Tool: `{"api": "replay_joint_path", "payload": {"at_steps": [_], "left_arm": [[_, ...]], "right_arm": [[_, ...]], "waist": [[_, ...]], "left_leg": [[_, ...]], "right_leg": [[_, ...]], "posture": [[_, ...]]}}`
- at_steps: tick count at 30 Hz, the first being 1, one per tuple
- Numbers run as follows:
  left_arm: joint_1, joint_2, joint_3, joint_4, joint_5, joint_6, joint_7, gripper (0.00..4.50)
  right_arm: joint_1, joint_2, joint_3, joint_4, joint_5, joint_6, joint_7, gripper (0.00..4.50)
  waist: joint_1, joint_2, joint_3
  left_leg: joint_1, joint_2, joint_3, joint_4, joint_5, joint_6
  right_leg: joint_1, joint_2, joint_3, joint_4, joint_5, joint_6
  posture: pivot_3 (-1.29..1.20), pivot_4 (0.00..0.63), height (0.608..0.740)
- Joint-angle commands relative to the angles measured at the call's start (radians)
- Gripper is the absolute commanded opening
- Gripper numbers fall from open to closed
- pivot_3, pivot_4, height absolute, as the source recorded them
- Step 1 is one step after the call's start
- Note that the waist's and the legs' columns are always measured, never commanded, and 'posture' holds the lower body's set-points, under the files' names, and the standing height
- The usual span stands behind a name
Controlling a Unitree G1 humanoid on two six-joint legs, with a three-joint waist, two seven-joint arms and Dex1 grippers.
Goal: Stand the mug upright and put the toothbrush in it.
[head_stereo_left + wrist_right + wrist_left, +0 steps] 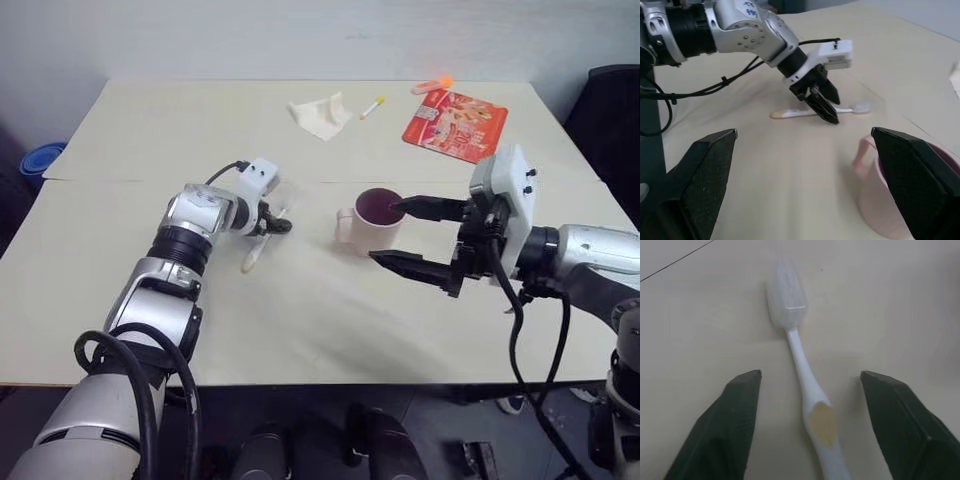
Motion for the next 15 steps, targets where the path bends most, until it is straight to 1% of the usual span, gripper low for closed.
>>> {"api": "replay_joint_path", "payload": {"at_steps": [1, 4, 7, 11, 12, 15], "left_arm": [[0.002, -0.026, 0.015, 0.023, 0.007, 0.025, -0.013, 2.12], [0.016, -0.018, 0.018, -0.003, 0.016, 0.039, -0.025, 1.22], [0.016, -0.018, 0.054, -0.009, 0.008, 0.057, 0.011, 0.38], [0.024, -0.008, 0.08, -0.032, 0.012, 0.056, 0.035, 0.36], [0.02, -0.011, 0.108, -0.035, -0.003, 0.047, 0.05, 0.36], [-0.005, -0.036, 0.27, -0.077, -0.127, 0.039, 0.075, 0.34]], "right_arm": [[0.014, -0.024, -0.021, -0.009, -0.007, -0.04, -0.005, 4.5], [0.027, -0.026, -0.02, -0.006, 0.0, -0.035, -0.032, 4.5], [0.048, -0.029, -0.008, -0.002, -0.008, -0.036, -0.044, 4.5], [0.07, -0.026, -0.024, 0.008, 0.044, 0.002, -0.062, 4.5], [0.076, -0.028, -0.021, 0.004, 0.04, -0.001, -0.067, 4.5], [0.096, -0.028, -0.016, -0.015, 0.028, -0.005, -0.094, 4.5]], "waist": [[0.0, 0.0, 0.0], [0.0, 0.0, 0.0], [-0.001, 0.0, 0.0], [-0.001, 0.0, 0.0], [-0.001, 0.0, 0.0], [-0.001, 0.0, 0.0]], "left_leg": [[0.0, 0.0, 0.0, 0.0, 0.0, 0.0], [0.0, 0.0, 0.0, 0.0, 0.0, 0.0], [0.0, 0.0, 0.0, 0.001, 0.0, 0.0], [0.0, 0.001, 0.0, 0.001, 0.0, 0.0], [0.0, 0.001, 0.0, 0.001, 0.0, 0.0], [-0.001, 0.002, -0.001, 0.002, 0.0, 0.0]], "right_leg": [[0.0, 0.0, 0.0, 0.0, 0.0, 0.0], [0.0, 0.0, 0.0, 0.0, 0.0, 0.0], [0.0, 0.0, 0.0, 0.0, 0.0, 0.0], [0.0, 0.0, 0.0, 0.0, 0.0, 0.0], [0.0, 0.0, 0.0, 0.0, 0.0, 0.0], [-0.001, -0.001, 0.0, 0.001, 0.0, 0.0]], "posture": [[0.0, 0.15, 0.74], [0.0, 0.15, 0.74], [0.0, 0.15, 0.74], [0.0, 0.15, 0.74], [0.0, 0.15, 0.74], [0.0, 0.15, 0.74]]}}
